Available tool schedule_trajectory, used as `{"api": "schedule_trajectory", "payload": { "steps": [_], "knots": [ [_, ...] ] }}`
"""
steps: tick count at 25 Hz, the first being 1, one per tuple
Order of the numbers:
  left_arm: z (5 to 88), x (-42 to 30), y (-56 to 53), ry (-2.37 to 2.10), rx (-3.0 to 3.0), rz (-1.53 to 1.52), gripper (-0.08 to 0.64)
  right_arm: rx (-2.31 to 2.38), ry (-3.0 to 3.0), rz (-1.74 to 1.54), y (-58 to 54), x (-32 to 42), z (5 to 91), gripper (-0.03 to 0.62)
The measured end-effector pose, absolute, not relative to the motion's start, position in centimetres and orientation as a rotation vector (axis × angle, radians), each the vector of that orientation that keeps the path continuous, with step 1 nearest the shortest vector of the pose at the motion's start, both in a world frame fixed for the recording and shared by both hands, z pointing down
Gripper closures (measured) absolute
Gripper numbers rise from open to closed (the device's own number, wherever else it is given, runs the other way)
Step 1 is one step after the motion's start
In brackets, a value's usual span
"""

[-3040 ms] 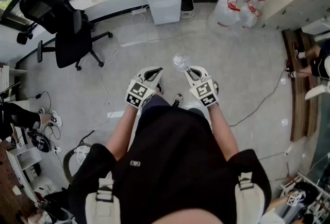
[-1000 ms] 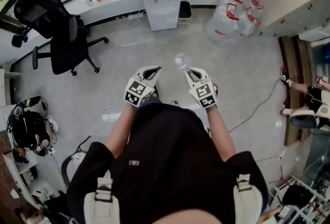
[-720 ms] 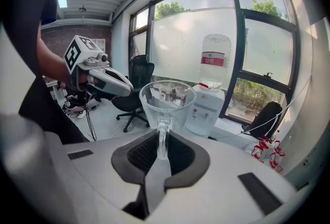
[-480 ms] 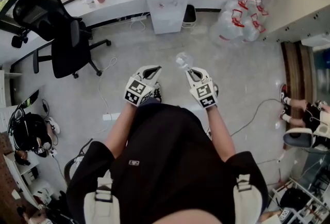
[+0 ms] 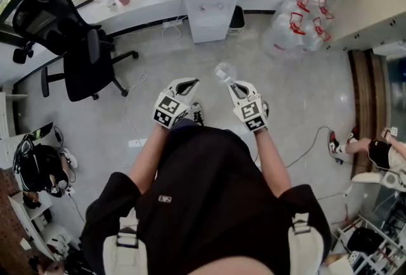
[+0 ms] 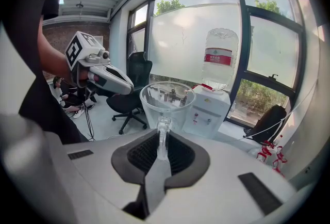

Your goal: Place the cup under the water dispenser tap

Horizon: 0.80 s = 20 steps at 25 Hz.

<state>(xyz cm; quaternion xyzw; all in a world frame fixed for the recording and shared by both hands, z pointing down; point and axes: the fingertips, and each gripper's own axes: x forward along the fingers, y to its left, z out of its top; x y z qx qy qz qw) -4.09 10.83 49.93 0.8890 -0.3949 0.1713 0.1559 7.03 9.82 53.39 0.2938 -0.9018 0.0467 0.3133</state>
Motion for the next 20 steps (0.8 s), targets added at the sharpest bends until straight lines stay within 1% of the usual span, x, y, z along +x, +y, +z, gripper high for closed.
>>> {"api": "schedule_trajectory", "payload": {
  "steps": [20],
  "knots": [
    [50.3, -8.4, 6.0, -1.044, 2.567, 0.441, 0.561, 0.869, -2.321, 0.136, 6.0, 3.6, 54.0, 0.572]
  ]
}}
